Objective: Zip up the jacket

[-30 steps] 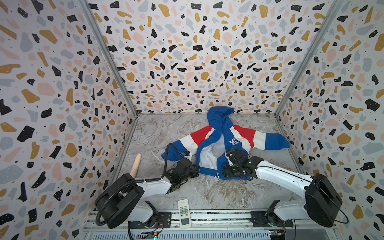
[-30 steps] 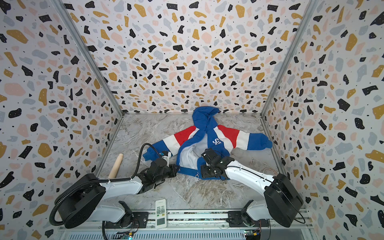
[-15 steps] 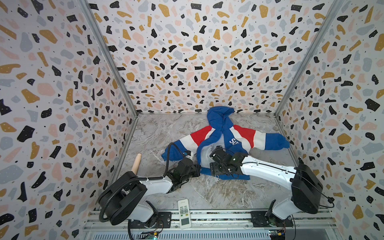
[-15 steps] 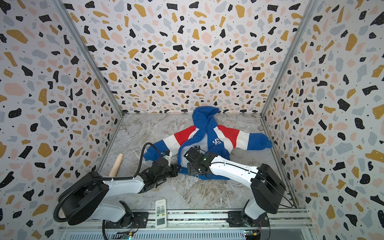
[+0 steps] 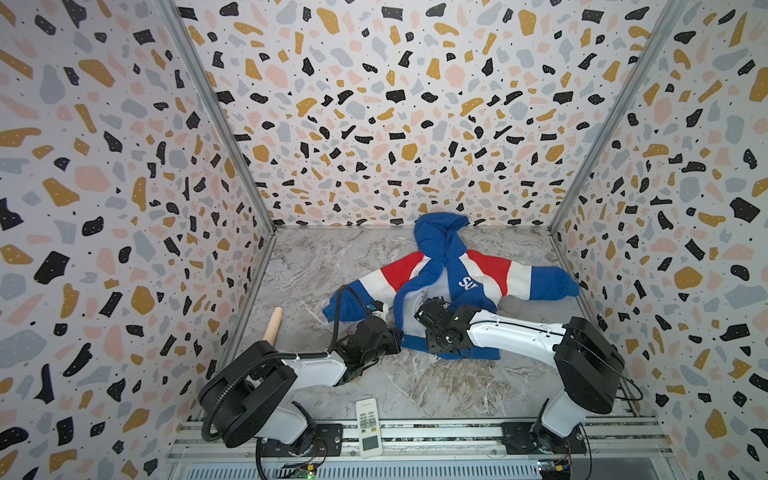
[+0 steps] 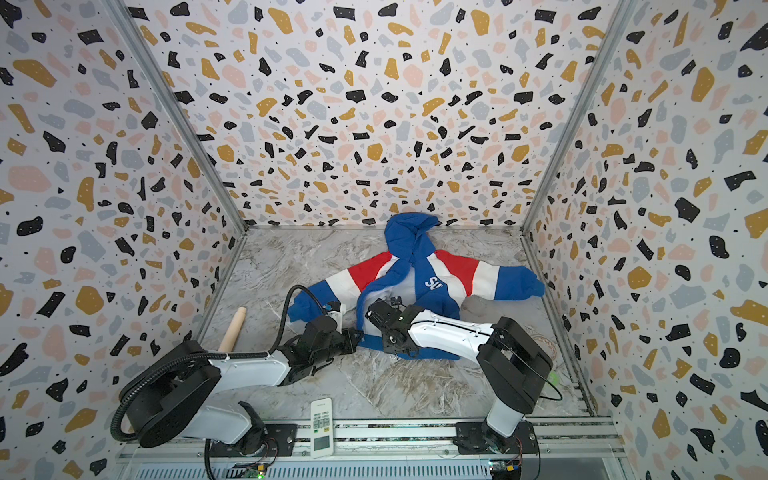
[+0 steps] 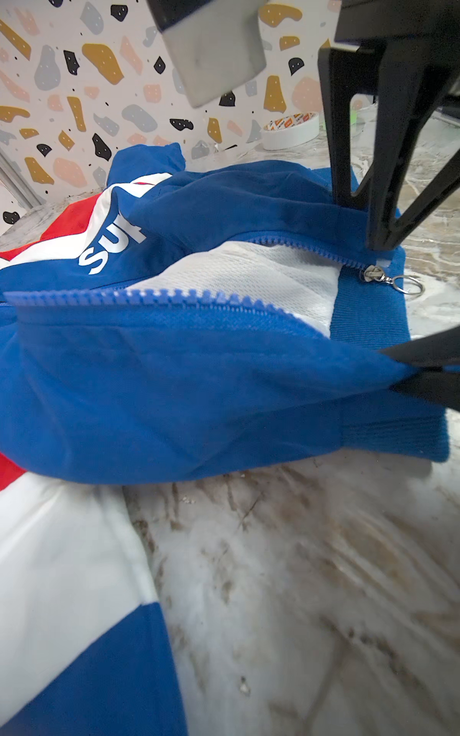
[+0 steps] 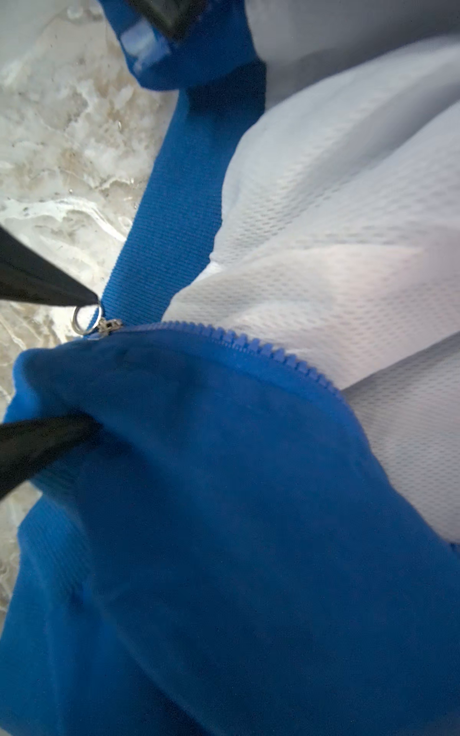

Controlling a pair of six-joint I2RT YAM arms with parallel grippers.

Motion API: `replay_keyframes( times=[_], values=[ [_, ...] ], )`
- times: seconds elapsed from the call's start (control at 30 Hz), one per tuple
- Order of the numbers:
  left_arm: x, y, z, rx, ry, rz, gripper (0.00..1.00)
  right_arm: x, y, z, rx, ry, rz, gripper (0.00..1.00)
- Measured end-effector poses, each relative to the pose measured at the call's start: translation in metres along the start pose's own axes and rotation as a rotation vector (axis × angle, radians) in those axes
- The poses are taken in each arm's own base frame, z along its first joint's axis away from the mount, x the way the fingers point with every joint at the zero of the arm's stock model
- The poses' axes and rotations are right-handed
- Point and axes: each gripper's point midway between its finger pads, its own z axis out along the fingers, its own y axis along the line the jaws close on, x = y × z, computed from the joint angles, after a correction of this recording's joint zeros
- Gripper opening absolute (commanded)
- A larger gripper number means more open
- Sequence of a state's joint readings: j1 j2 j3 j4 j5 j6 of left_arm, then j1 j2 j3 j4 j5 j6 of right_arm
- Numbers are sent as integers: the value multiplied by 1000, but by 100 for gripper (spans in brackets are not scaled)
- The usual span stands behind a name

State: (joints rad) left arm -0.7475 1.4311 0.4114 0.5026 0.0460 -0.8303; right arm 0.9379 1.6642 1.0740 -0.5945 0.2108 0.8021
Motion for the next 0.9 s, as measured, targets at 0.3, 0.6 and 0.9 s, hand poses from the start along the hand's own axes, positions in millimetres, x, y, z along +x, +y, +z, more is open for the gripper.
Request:
replay_keyframes(
  times=[0.3,0.6,0.9],
  values=[
    [2,-1,1,6,10,0,0,-4,-2,-5,-20,-30,-5,0],
    [4,-15,1,77,22,8,0,1,0,-41,-233,-150,-27,0],
    [28,-24,-12,172,52,30,0,53,-4,-34,-418,-124,-52,0]
  ],
)
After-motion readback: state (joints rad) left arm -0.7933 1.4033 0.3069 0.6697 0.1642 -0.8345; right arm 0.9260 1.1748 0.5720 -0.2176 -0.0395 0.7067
